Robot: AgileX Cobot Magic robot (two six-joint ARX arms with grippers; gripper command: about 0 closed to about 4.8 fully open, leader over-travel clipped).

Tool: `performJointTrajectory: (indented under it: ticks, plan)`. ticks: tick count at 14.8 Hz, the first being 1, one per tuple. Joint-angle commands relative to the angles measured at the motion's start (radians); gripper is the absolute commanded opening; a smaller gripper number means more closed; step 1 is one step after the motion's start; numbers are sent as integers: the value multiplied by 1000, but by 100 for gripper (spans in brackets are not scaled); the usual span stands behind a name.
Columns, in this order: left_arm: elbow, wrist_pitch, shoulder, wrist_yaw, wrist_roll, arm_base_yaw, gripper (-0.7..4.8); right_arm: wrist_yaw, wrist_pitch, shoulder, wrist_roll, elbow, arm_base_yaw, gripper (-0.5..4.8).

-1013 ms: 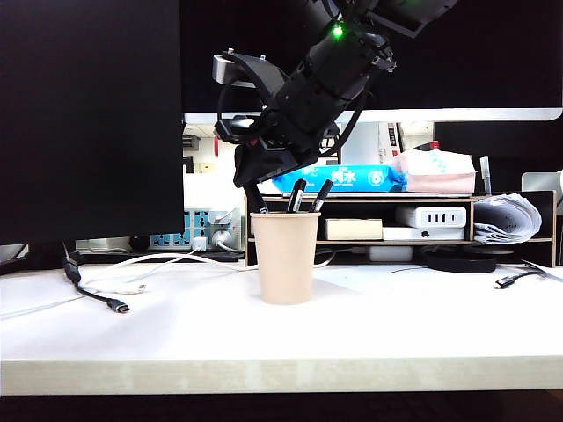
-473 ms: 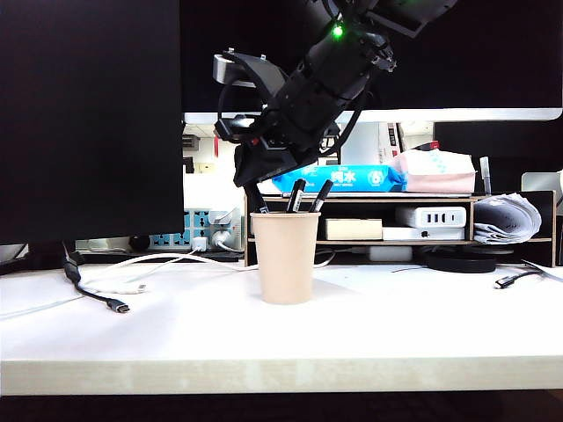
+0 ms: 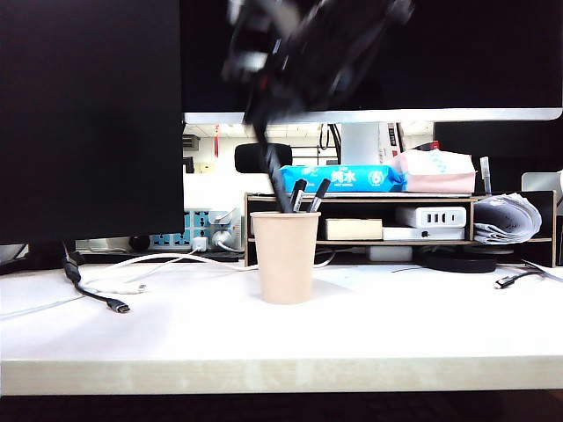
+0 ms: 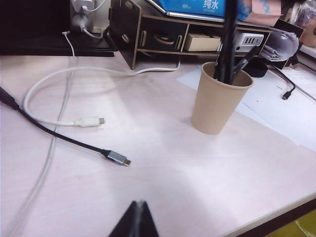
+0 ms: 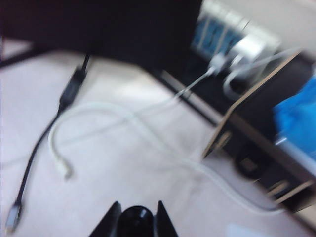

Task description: Pick up the marker from the paper cup and put it on the table.

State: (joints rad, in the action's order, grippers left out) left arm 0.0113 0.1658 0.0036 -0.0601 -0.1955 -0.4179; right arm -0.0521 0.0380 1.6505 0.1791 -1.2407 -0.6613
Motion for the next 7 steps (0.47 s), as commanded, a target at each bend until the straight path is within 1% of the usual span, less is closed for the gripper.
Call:
performJointTrajectory:
  ticks: [1, 2, 4, 6, 7]
  plan:
    - [-2, 13, 0, -4, 4, 1, -5, 2, 74, -78, -23, -5, -1, 47]
    - [-2, 13, 0, -4, 4, 1, -5, 3, 95, -113, -22, -5, -1, 47]
    - [-2, 13, 0, -4, 4, 1, -5, 72, 84, -169, -21, -5, 19, 47]
    - [-2, 13, 0, -5, 4, 1, -5, 135, -50, -207, 10, -5, 89, 48]
    - [-2, 13, 0, -5, 4, 1, -5, 151, -114, -208, 12, -5, 123, 48]
